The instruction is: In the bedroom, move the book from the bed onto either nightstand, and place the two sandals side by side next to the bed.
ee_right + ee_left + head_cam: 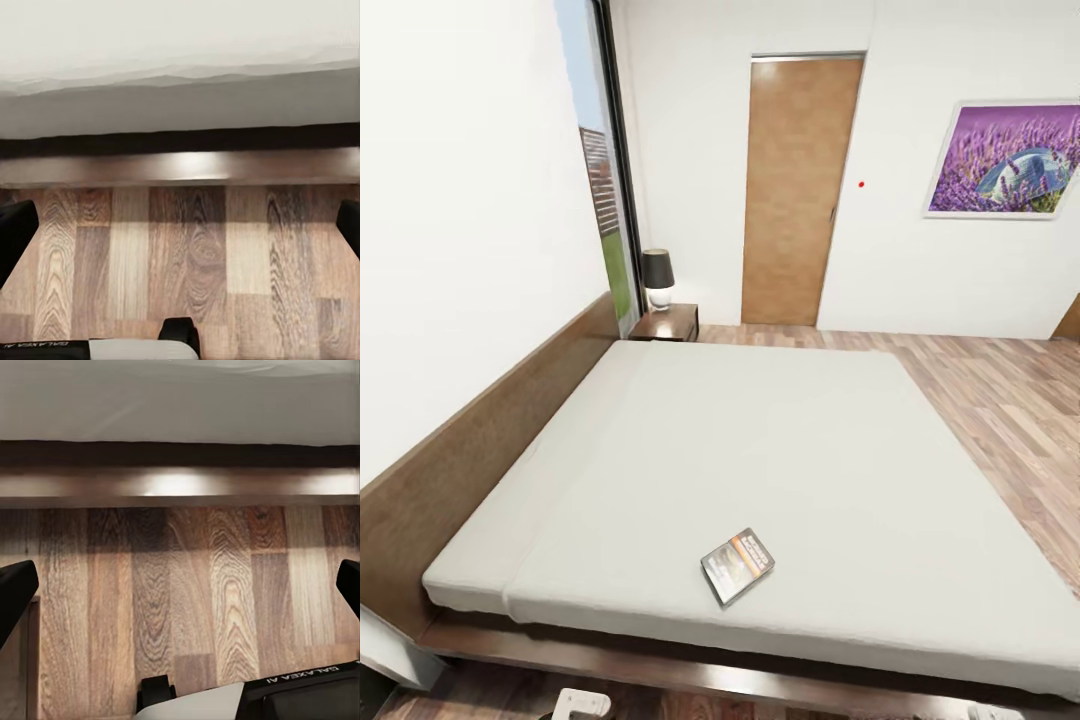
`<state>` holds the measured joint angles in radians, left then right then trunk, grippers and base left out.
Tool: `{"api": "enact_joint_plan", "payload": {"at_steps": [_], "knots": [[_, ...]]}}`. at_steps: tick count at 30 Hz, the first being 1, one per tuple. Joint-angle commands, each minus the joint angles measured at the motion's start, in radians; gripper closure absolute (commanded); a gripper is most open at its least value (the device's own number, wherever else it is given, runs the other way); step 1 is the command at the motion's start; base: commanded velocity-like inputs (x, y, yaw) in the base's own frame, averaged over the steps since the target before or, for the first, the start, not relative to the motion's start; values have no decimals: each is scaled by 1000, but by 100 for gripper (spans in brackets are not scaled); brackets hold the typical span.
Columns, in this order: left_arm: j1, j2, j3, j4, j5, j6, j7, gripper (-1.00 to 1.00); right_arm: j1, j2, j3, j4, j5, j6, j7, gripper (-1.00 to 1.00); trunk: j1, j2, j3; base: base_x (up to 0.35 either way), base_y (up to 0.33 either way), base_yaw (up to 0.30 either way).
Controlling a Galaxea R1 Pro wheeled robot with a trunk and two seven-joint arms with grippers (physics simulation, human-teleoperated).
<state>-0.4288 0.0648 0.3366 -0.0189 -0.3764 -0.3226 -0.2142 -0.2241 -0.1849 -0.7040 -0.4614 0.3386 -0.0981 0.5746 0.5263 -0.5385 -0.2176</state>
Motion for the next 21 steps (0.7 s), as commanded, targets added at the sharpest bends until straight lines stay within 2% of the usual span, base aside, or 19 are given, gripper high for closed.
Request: {"api": "enact_joint_plan", "payload": {"at_steps": [1,4,7,10,18,21], "knots": [[-1,0,9,1,-7,-3,-4,-100,-1,1,-8,2,11,-6,7,-100,0,-1,-2,0,0,-16],[-1,0,9,1,-7,-3,-4,-100,-1,1,-8,2,11,-6,8,-100,0,-1,-2,0,0,-8],[17,17,26,14,2,-6,10,-100,16,-7,-9,19,13,11,25,-100,0,-1,-2,0,0,0],[34,17,38,14,2,-6,9,-100,33,-8,-9,36,13,28,42,-100,0,-1,-2,0,0,0],[67,-27,67,-17,24,-7,4,-100,57,-10,-9,77,14,26,48,-100,0,-1,-2,0,0,0],[67,-28,68,-19,25,-7,4,-100,57,-10,-9,93,14,26,48,-100,0,-1,-2,0,0,0]]}}
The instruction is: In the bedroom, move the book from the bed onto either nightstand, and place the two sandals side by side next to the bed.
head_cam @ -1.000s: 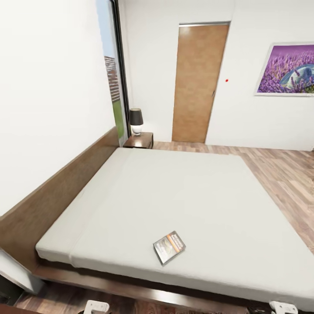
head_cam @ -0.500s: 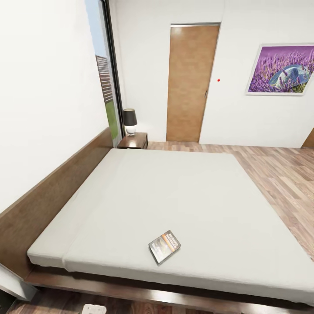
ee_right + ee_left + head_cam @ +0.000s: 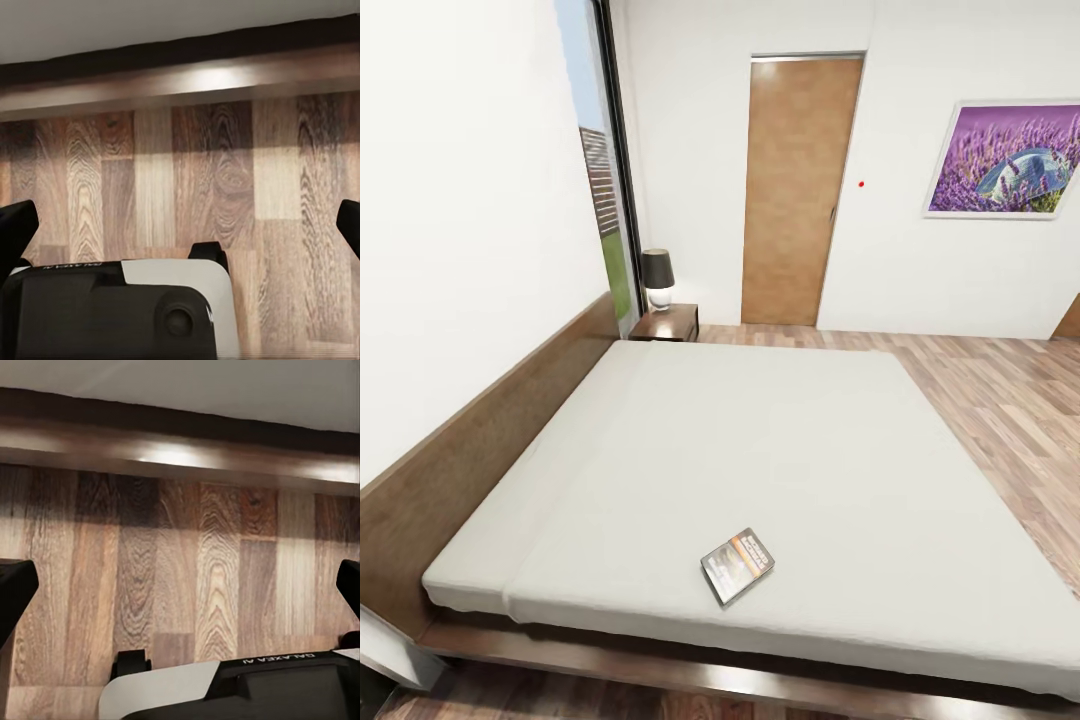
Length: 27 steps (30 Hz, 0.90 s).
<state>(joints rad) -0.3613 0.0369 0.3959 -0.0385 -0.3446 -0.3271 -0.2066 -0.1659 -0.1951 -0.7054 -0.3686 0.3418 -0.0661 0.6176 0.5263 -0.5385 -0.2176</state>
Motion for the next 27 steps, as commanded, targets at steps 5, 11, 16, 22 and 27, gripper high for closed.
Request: {"api": "enact_joint_plan", "payload": {"at_steps": [5,11,16,22,27], "knots": [[-1,0,8,0,-7,-3,-5,-100,-1,0,-8,14,11,-7,5,-100,0,-1,-2,0,0,0],[-1,2,8,-3,-8,-4,-30,-100,-1,0,-8,15,11,-16,4,-100,0,-1,-2,0,0,0],[-1,36,11,-148,-5,8,-347,-100,-1,0,-8,14,11,-18,4,-100,0,-1,-2,0,0,0],[0,39,8,-545,6,335,-560,-100,-1,0,-8,15,12,-20,2,-100,0,-1,-2,0,0,0],[1,30,8,-949,6,621,-837,-100,-1,0,-8,16,13,-21,-1,-100,0,-1,-2,0,0,0]]}}
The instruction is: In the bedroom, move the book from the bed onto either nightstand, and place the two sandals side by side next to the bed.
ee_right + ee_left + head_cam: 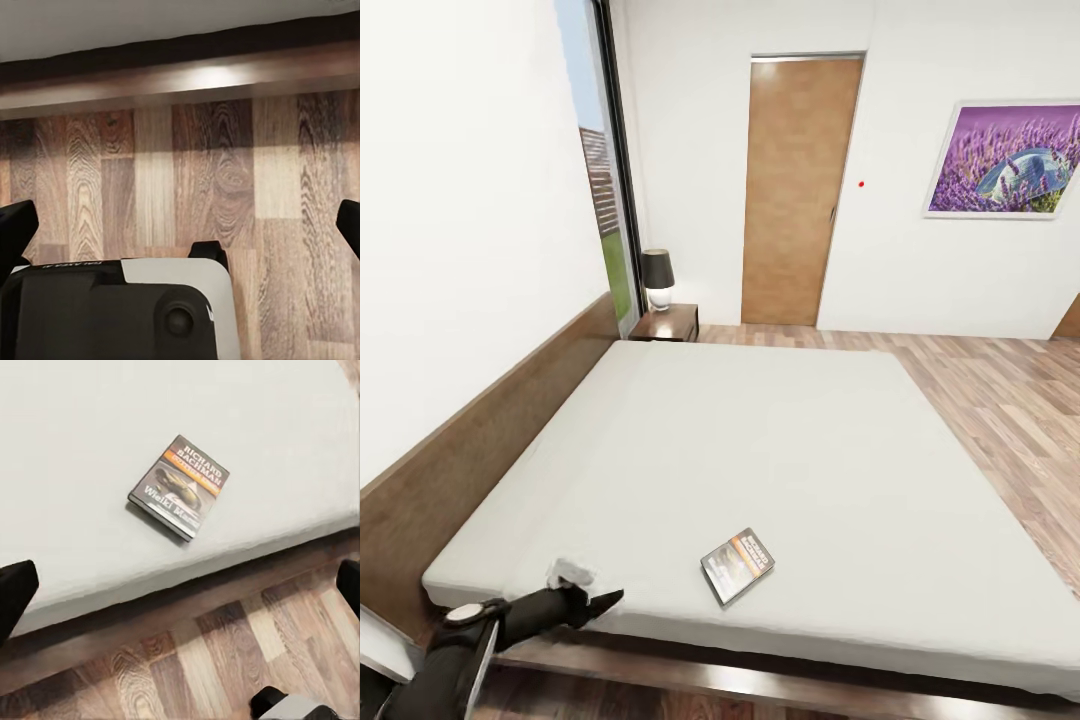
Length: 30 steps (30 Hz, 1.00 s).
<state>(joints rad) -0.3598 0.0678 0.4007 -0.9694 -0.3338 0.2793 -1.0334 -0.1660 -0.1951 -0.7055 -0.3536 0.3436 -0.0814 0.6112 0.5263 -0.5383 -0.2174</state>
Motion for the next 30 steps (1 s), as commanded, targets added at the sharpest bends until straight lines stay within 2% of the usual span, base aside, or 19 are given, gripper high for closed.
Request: {"api": "enact_joint_plan", "payload": {"at_steps": [1,3,7,10,13,14,15,16,18,21,25,28,30], "knots": [[-1,-1,3,-50,-5,42,-34,-100,-1,0,-8,1,11,-6,5,-100,0,-2,-2,0,0,0],[-1,-2,-2,-186,-6,165,-112,-100,-1,0,-8,1,11,-6,3,-100,0,-2,-2,0,0,0],[-1,-7,-18,-275,-6,281,-142,-100,-1,0,-8,1,11,-6,4,-100,0,-2,-2,0,0,0],[-7,-19,-57,-304,-7,342,-149,-100,-1,0,-8,1,11,-6,4,-100,0,-2,-2,0,0,0],[-21,-34,-105,-308,-9,360,-147,-100,-1,0,-8,1,11,-6,3,-100,0,-2,-2,0,0,0],[-36,-54,-121,-305,-11,364,-134,-100,-1,0,-8,1,11,-6,4,-100,0,-2,-2,0,0,0],[-53,-78,-130,-294,-14,367,-104,-100,-1,0,-9,1,11,-6,5,-100,0,-2,-2,0,0,0],[-58,-85,-131,-288,-15,367,-90,-100,-1,0,-9,1,10,-6,5,-100,0,-2,-2,0,0,0],[-76,-113,-138,-218,-19,366,10,-100,-1,0,-9,0,10,-4,8,-100,0,-2,-2,0,0,0],[-94,-137,-144,-152,-21,357,66,-100,-1,0,-10,-1,9,-3,10,-100,0,-2,-2,0,0,0],[-104,-147,-193,-129,-21,335,81,-100,-1,0,-11,-1,9,-3,10,-100,0,-2,-2,0,0,0],[-107,-149,-262,-122,-21,323,86,-100,-1,0,-12,-2,9,-3,10,-100,0,-2,-2,0,0,0],[-108,-147,-286,-119,-20,319,88,-100,-1,0,-12,-2,9,-3,10,-100,0,-2,-2,0,0,0]]}}
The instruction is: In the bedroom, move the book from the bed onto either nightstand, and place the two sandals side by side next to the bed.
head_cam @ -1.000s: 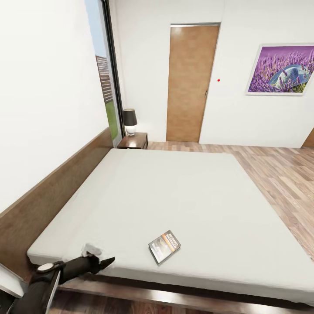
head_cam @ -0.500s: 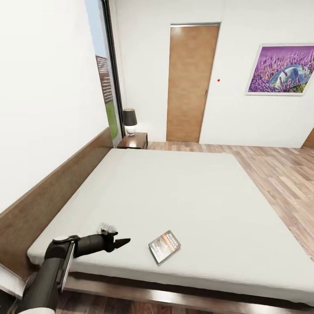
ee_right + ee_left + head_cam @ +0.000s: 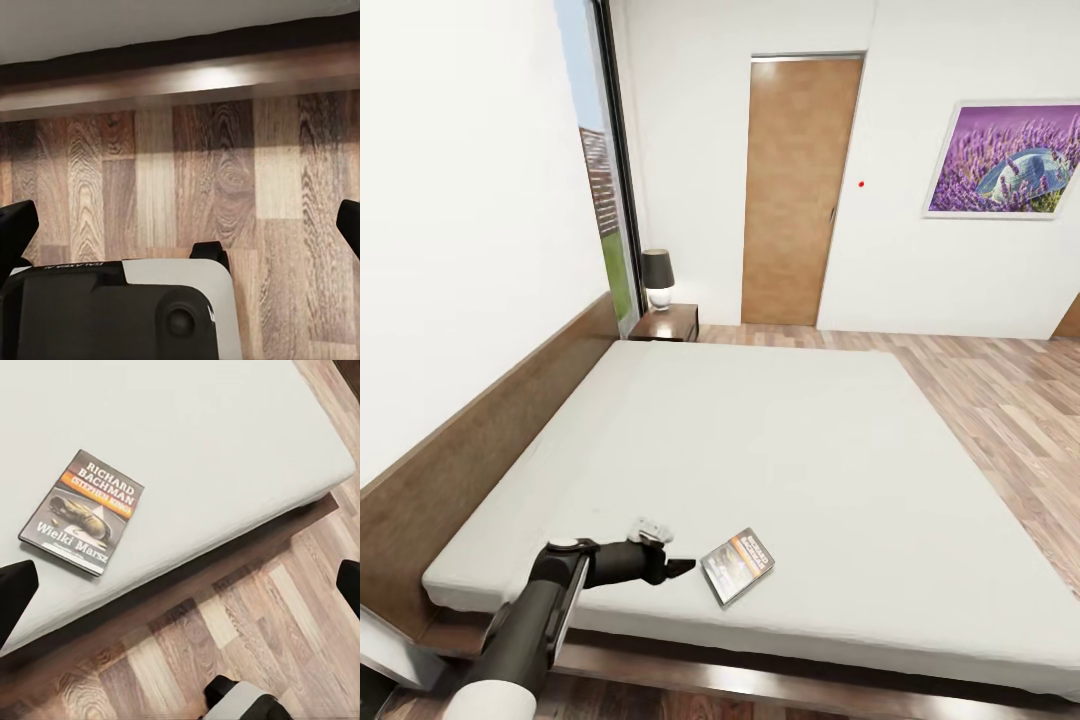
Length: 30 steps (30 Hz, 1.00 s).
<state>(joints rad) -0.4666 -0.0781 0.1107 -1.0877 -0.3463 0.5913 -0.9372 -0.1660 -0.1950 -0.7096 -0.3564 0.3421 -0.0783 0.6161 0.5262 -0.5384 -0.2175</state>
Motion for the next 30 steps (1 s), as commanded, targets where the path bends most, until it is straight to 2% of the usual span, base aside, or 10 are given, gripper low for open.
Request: {"api": "enact_joint_plan", "payload": {"at_steps": [1,11,15,18,19,20,22,23,26,30], "knots": [[-1,-1,1,-1,-7,7,-8,-100,-1,0,-8,1,11,-6,5,-100,0,-2,-2,0,0,0],[-2,0,-9,0,-8,5,-8,-100,-1,0,-7,-13,10,-7,10,-100,0,-2,-2,0,0,0],[-1,0,-9,0,-8,5,-8,-100,-1,-2,-13,-49,2,-9,24,-100,0,-2,-2,0,0,0],[-1,0,-9,0,-8,5,-8,-100,-1,-6,-22,-111,-54,-11,29,-100,0,-2,-2,0,0,0],[-2,-1,-9,0,-8,5,-8,-100,0,-9,-26,-139,-105,-12,37,-100,0,-2,-2,0,0,0],[-1,-1,-9,0,-8,5,-8,-100,1,-10,-28,-175,-153,-15,81,-100,0,-2,-2,0,0,0],[-2,-2,-10,0,-8,5,-8,-100,2,-11,-30,-222,-185,-19,166,-100,0,-2,-2,0,0,0],[-2,-2,-10,0,-8,5,-8,-100,3,-11,-33,-267,-203,-22,272,-100,0,-2,-2,0,0,0],[-1,-3,-12,0,-8,5,-8,-100,3,-11,-58,-318,-215,-23,391,-100,0,-2,-2,0,0,0],[-1,-3,-12,0,-8,5,-8,-100,3,-8,-123,-438,-220,-18,450,-100,0,-2,-2,0,0,0]]}}
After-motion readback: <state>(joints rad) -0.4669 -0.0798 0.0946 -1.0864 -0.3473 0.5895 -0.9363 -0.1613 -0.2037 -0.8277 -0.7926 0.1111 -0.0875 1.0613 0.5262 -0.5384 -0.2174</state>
